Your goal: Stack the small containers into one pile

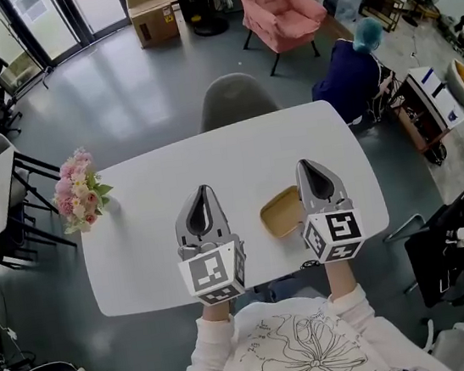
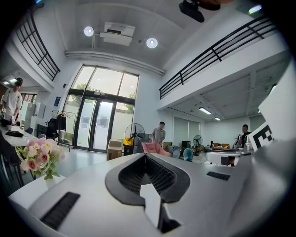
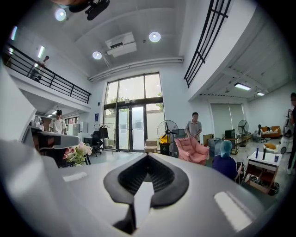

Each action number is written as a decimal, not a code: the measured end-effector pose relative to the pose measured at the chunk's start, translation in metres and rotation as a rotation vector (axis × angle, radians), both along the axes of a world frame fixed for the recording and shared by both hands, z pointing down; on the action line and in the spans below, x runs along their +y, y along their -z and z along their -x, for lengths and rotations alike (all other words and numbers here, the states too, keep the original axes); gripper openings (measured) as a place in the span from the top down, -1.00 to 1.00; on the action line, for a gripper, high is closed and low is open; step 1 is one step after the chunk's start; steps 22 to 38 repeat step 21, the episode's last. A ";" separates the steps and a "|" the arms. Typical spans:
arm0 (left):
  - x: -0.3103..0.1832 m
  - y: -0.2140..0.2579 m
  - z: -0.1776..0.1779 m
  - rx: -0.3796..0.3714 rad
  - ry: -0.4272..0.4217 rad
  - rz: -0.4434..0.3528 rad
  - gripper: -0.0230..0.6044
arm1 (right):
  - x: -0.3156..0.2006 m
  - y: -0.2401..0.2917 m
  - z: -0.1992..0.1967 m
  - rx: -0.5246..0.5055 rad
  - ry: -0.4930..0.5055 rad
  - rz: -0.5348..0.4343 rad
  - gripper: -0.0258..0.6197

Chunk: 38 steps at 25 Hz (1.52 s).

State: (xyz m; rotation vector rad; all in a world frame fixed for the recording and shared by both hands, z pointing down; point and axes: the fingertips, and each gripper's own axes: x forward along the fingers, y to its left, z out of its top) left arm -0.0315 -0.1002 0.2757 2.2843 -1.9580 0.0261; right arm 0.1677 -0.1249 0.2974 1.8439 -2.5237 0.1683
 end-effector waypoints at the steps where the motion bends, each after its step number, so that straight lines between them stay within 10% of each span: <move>1: 0.000 0.000 0.001 0.000 0.000 0.001 0.91 | 0.000 0.001 0.000 -0.001 -0.001 -0.001 0.89; 38: -0.002 -0.001 0.004 0.001 -0.001 -0.002 0.91 | -0.001 -0.004 0.000 0.006 -0.015 0.007 0.89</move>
